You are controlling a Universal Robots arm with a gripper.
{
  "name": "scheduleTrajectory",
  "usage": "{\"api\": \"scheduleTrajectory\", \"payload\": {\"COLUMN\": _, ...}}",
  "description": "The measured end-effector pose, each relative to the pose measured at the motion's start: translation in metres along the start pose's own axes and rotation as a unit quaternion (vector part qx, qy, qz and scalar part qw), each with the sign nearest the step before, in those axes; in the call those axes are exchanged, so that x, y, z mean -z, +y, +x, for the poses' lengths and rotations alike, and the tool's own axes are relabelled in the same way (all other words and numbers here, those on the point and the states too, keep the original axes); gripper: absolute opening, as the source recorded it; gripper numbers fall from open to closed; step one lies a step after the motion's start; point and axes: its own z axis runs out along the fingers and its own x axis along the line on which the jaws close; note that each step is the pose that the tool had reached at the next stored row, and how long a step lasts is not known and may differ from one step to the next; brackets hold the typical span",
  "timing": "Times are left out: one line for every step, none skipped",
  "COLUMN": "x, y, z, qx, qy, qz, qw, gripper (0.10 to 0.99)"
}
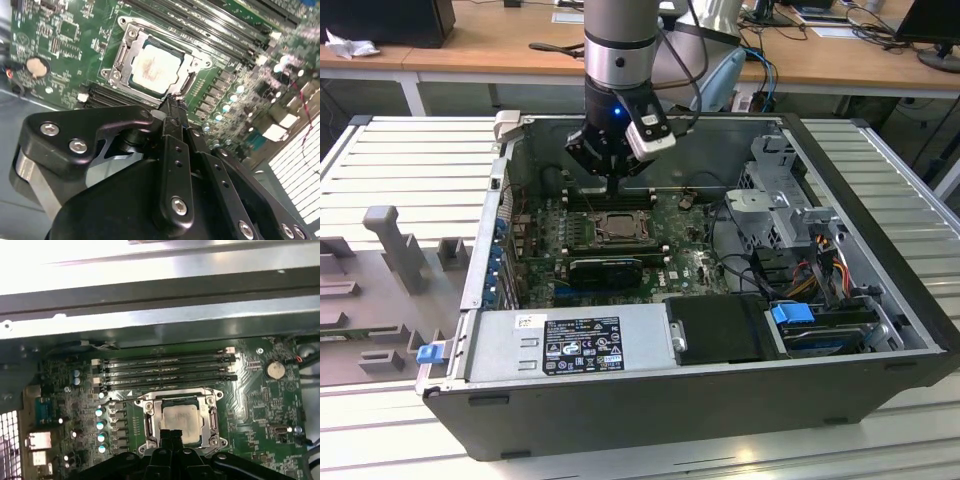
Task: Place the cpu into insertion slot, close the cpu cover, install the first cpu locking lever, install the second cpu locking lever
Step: 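Install the first cpu locking lever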
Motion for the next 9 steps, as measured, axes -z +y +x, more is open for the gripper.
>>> {"api": "scheduleTrajectory", "payload": {"x": 0.0000, "y": 0.0000, "z": 0.0000, "qx": 0.006, "qy": 0.0002, "qz": 0.0001, "qw": 1.0000, "gripper": 0.106}}
{"api": "scheduleTrajectory", "payload": {"x": 0.0000, "y": 0.0000, "z": 0.0002, "qx": 0.010, "qy": 0.0003, "qz": 0.0002, "qw": 1.0000, "gripper": 0.106}}
{"api": "scheduleTrajectory", "payload": {"x": -0.0002, "y": -0.0001, "z": 0.0016, "qx": 0.014, "qy": 0.0004, "qz": 0.0000, "qw": 0.9999, "gripper": 0.106}}
{"api": "scheduleTrajectory", "payload": {"x": -0.0002, "y": -0.0002, "z": 0.0031, "qx": 0.015, "qy": 0.0005, "qz": 0.0001, "qw": 0.9999, "gripper": 0.106}}
{"api": "scheduleTrajectory", "payload": {"x": -0.0002, "y": -0.0003, "z": 0.0048, "qx": 0.017, "qy": 0.0006, "qz": 0.0002, "qw": 0.9999, "gripper": 0.106}}
{"api": "scheduleTrajectory", "payload": {"x": -0.0002, "y": -0.0006, "z": 0.0091, "qx": 0.018, "qy": 0.0007, "qz": 0.0003, "qw": 0.9998, "gripper": 0.106}}
{"api": "scheduleTrajectory", "payload": {"x": -0.0003, "y": -0.0007, "z": 0.0116, "qx": 0.019, "qy": 0.0007, "qz": 0.0003, "qw": 0.9998, "gripper": 0.106}}
{"api": "scheduleTrajectory", "payload": {"x": -0.0005, "y": -0.0009, "z": 0.0144, "qx": 0.020, "qy": 0.0008, "qz": -0.0001, "qw": 0.9998, "gripper": 0.106}}
{"api": "scheduleTrajectory", "payload": {"x": -0.0011, "y": -0.0013, "z": 0.0201, "qx": 0.020, "qy": 0.0009, "qz": -0.0022, "qw": 0.9998, "gripper": 0.106}}
